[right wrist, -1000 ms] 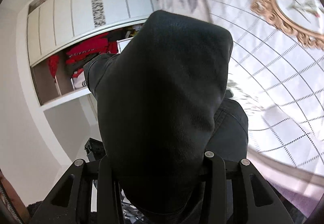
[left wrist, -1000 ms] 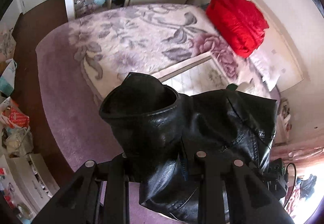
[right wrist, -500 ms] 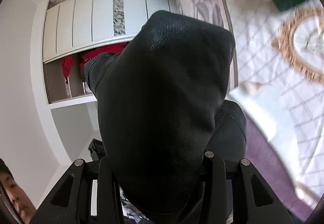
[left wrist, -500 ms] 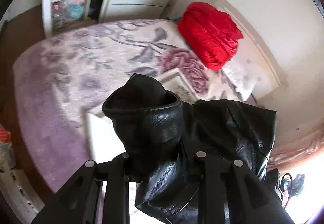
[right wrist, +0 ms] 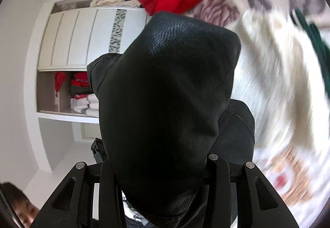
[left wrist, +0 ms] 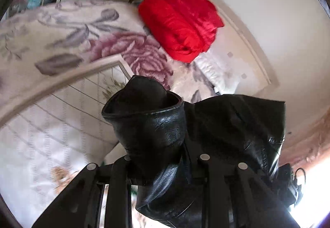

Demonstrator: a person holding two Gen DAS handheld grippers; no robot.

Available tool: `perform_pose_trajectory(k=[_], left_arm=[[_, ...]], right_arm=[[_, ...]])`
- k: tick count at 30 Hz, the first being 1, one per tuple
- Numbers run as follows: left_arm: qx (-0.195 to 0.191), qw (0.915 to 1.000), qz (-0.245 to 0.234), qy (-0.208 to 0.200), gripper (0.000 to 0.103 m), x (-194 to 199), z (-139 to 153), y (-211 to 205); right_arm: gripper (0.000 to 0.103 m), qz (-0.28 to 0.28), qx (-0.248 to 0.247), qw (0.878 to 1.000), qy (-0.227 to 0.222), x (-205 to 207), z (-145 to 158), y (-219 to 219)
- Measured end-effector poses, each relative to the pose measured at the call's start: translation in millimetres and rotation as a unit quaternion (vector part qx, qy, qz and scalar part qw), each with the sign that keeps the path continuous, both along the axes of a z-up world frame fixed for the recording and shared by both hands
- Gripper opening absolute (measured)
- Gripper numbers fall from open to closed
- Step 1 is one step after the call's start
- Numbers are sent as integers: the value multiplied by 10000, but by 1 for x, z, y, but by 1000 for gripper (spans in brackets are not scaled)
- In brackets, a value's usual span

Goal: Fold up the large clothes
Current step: 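Lift the folded jacket with both grippers and carry it toward the sweater stack, then lower the jacket onto the folded cream sweater and open both grippers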

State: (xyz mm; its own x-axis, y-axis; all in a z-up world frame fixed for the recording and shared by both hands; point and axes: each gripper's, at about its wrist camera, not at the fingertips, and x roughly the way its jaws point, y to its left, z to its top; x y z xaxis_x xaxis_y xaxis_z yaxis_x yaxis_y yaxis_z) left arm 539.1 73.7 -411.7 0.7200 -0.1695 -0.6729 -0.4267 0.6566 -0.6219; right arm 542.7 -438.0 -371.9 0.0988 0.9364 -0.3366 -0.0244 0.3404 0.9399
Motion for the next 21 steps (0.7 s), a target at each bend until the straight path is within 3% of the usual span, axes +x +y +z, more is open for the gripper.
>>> perform_pose_trajectory(k=[4, 7, 10, 15, 18, 21], left_arm=[[-115, 9992, 1, 389, 23, 51, -66, -7], [-104, 9973, -423, 594, 26, 71, -91, -20], [218, 9941, -837, 659, 29, 71, -88, -35], [375, 9907, -905, 945, 29, 72, -81, -41], [465, 9912, -877, 875, 24, 73, -66, -41], [833, 9907, -889, 608, 23, 73, -37, -40]], right_arm=[[44, 253, -184, 9995, 33, 78, -54, -13], [45, -67, -100, 9997, 233, 108, -93, -39], [55, -299, -281, 9980, 490, 119, -114, -56], [59, -431, -412, 9953, 766, 113, -124, -59], [52, -766, -404, 9929, 818, 104, -119, -54], [45, -1042, 3, 9902, 927, 91, -104, -46]])
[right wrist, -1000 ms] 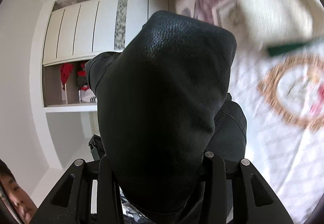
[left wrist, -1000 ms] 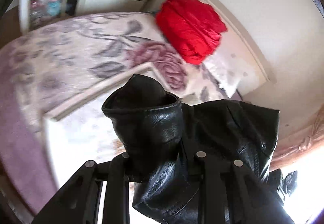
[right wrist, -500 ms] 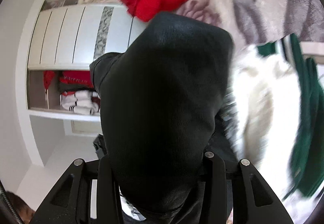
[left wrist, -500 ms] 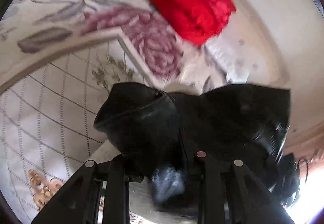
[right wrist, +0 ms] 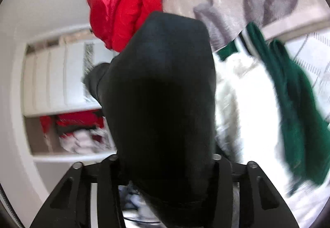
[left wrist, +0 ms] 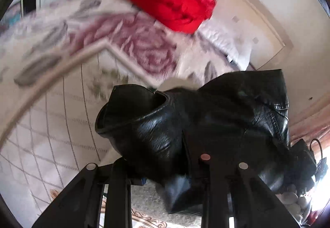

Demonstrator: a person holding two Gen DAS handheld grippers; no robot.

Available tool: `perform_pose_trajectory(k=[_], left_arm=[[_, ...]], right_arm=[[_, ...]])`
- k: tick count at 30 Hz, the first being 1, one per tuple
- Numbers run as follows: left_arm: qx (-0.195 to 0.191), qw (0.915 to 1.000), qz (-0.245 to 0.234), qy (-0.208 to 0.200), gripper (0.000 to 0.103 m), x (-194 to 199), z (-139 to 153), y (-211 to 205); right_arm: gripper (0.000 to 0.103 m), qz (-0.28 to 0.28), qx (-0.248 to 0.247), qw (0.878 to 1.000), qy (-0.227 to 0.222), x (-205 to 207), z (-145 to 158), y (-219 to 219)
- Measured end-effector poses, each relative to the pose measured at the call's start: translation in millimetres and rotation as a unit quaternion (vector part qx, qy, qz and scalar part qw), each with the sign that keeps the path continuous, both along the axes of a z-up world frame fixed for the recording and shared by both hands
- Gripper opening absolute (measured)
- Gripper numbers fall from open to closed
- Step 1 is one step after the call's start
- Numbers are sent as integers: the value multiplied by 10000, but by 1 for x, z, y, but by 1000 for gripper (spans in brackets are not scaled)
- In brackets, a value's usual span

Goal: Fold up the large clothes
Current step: 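Lower the jacket onto the folded cream sweater and open both grippers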

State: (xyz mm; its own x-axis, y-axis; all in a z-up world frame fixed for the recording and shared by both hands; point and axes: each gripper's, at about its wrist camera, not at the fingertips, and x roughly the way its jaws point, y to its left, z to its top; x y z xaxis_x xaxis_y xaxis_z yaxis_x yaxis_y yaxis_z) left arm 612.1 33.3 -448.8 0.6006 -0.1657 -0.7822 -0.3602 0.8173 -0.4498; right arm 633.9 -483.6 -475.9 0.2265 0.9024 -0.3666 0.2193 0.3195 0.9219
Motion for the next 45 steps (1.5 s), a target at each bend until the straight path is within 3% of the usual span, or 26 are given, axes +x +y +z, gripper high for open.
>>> perform_pose_trajectory(k=[7, 10, 12, 16, 18, 20, 22, 24, 25, 27, 28, 30, 33, 36, 37, 39, 40, 43, 45], left_arm=[[-135, 9978, 212, -609, 23, -28, 70, 33], [-51, 9971, 216, -733, 23, -32, 76, 34], [76, 9985, 174, -511, 23, -20, 54, 29], [100, 9994, 101, 305, 23, -4, -22, 13], [272, 9988, 10, 412, 24, -3, -46, 3], [518, 9978, -8, 401, 28, -4, -48, -2], [531, 9976, -51, 443, 29, -3, -47, -2], [466, 9976, -110, 493, 31, -3, -42, 0], [467, 9977, -121, 484, 37, -4, -37, 2], [518, 9974, -157, 485, 77, -8, -29, 1], [565, 9972, -180, 453, 102, -10, -25, 2], [840, 9955, -189, 392, 103, -12, -15, 2], [1195, 9918, -259, 368, 103, -16, -4, 0], [1804, 9828, -347, 196, 103, -31, 16, -6], [2008, 9786, -441, 131, 103, -40, 24, -10], [2235, 9728, -590, 117, 103, -53, 36, -13], [2300, 9709, -665, 105, 103, -60, 40, -14], [2513, 9639, -877, 90, 103, -92, 64, -15], [2512, 9629, -981, 87, 103, -112, 80, -13]], right_arm=[[44, 61, 860, 9962, -131, -28, 43, 27], [44, 225, 1088, 9938, -65, -21, 40, 30], [44, 304, 1010, 9944, 26, -9, 22, 31], [51, 296, 537, 9945, 854, 4, -49, 21], [55, 293, 272, 9951, 899, 9, -64, 15], [61, 367, 145, 9958, 831, 12, -63, 14], [72, 575, -143, 9957, 706, 14, -52, 20], [76, 781, -640, 9932, 573, 17, -37, 27], [82, 876, -952, 9904, 479, 18, -27, 31], [91, 1020, -1687, 9803, 135, 11, -6, 39], [92, 1047, -2078, 9725, -70, 7, 6, 44], [92, 1053, -2762, 9546, -372, -3, 23, 52], [94, 902, -3837, 9154, -813, -26, 48, 67], [99, 560, -4937, 8604, -1129, -56, 72, 80], [100, 422, -5388, 8326, -1211, -70, 81, 86], [101, 221, -5856, 7986, -1374, -94, 97, 98], [101, 128, -6174, 7734, -1433, -110, 106, 107], [102, -112, -6532, 7414, -1537, -145, 129, 126], [102, -233, -6617, 7335, -1538, -170, 146, 138]])
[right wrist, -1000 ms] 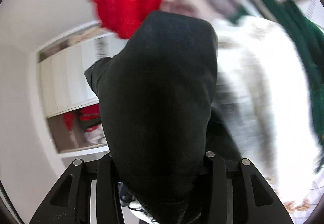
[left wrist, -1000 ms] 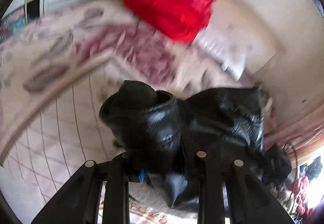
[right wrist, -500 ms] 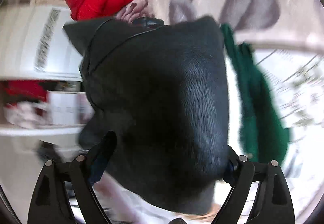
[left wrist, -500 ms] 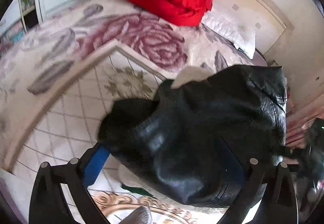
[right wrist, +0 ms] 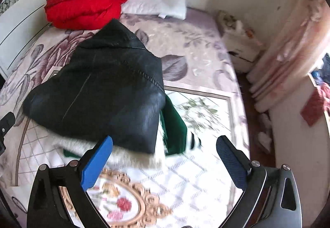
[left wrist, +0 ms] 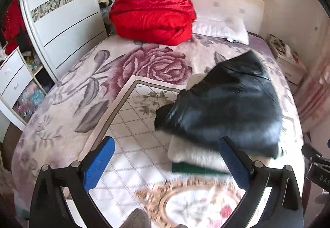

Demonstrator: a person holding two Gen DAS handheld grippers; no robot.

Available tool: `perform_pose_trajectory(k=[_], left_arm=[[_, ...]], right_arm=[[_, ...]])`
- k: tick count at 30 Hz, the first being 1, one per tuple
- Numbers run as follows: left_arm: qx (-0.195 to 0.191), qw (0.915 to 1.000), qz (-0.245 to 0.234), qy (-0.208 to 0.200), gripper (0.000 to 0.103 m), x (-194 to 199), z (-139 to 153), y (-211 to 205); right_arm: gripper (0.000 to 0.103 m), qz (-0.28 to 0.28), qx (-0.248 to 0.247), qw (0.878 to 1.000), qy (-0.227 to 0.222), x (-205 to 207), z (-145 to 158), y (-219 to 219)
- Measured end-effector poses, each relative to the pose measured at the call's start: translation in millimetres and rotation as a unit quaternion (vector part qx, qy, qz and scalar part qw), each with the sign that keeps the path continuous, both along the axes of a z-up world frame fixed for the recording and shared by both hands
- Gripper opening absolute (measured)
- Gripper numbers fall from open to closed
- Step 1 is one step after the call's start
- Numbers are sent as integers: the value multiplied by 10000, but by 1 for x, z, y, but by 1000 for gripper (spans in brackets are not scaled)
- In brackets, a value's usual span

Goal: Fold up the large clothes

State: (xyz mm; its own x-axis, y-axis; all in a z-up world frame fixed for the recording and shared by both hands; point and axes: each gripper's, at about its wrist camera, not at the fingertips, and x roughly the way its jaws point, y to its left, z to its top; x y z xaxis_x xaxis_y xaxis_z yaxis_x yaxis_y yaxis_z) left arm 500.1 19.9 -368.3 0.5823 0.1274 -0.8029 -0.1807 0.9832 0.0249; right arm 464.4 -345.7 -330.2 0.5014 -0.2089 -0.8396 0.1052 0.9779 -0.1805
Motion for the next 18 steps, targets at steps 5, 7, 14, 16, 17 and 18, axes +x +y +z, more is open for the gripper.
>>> perform_pose_trajectory(k=[5, 7, 14, 16, 17, 18], left_arm=[[-62, 9997, -250, -33, 103, -64, 67, 11], [-82, 9990, -428, -77, 103, -92, 101, 16], [-22, 9943, -979, -412, 103, -187, 213, 26], [-66, 9926, -1116, -469, 103, -217, 242, 32], [-73, 9921, -1149, -490, 103, -227, 251, 32], [-85, 9917, -1172, -512, 103, -238, 262, 34]], right_arm=[[102, -291, 76, 9994, -166, -92, 71, 24], [102, -350, 143, 9990, -223, -138, 101, 33], [102, -512, -10, 9966, -650, -272, 234, 78], [102, -594, -115, 9946, -847, -306, 271, 90], [102, -655, -161, 9932, -947, -325, 290, 95], [102, -701, -139, 9923, -1016, -340, 305, 99]])
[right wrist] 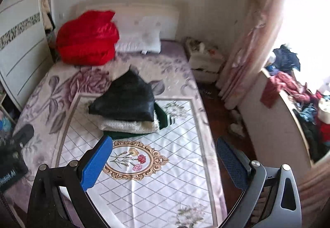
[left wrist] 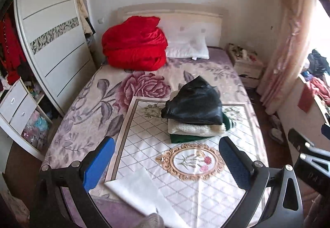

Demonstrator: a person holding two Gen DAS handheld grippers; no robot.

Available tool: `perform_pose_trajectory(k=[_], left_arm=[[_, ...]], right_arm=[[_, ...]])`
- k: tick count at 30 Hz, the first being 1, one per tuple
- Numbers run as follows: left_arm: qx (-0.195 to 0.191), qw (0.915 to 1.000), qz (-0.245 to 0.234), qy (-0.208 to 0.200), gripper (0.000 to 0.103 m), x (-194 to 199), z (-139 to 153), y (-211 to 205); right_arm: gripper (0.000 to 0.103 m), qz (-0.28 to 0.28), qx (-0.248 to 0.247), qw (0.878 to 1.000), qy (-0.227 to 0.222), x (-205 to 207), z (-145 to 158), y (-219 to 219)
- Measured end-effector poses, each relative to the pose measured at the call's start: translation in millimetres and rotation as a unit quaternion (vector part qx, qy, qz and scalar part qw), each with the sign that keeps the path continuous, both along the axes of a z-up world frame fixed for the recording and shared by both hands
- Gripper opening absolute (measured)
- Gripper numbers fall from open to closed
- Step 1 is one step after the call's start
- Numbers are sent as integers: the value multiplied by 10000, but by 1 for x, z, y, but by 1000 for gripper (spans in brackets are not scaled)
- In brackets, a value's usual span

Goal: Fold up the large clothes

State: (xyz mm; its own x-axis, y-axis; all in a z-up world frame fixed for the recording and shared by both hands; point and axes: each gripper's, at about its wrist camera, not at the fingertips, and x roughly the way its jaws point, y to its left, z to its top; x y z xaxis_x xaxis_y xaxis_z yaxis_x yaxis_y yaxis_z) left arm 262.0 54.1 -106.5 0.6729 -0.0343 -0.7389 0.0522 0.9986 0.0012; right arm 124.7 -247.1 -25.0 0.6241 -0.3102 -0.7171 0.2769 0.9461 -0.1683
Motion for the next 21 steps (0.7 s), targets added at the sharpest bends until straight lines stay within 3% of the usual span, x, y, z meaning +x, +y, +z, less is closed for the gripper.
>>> perform_pose_trajectory(k=[8, 14, 21], left_arm=[[-66, 9996, 46, -287, 103, -63, 64, 15], [-44, 9985, 19, -542, 103, -86, 91, 16], [-59, 10000, 29, -65, 103, -101, 104, 13]], right_arm=[[102, 3, 16, 9985, -551, -104, 102, 28], [102, 55, 83, 9973, -733, -145, 143, 32], [102, 247, 82, 9979, -595, -166, 172, 35]])
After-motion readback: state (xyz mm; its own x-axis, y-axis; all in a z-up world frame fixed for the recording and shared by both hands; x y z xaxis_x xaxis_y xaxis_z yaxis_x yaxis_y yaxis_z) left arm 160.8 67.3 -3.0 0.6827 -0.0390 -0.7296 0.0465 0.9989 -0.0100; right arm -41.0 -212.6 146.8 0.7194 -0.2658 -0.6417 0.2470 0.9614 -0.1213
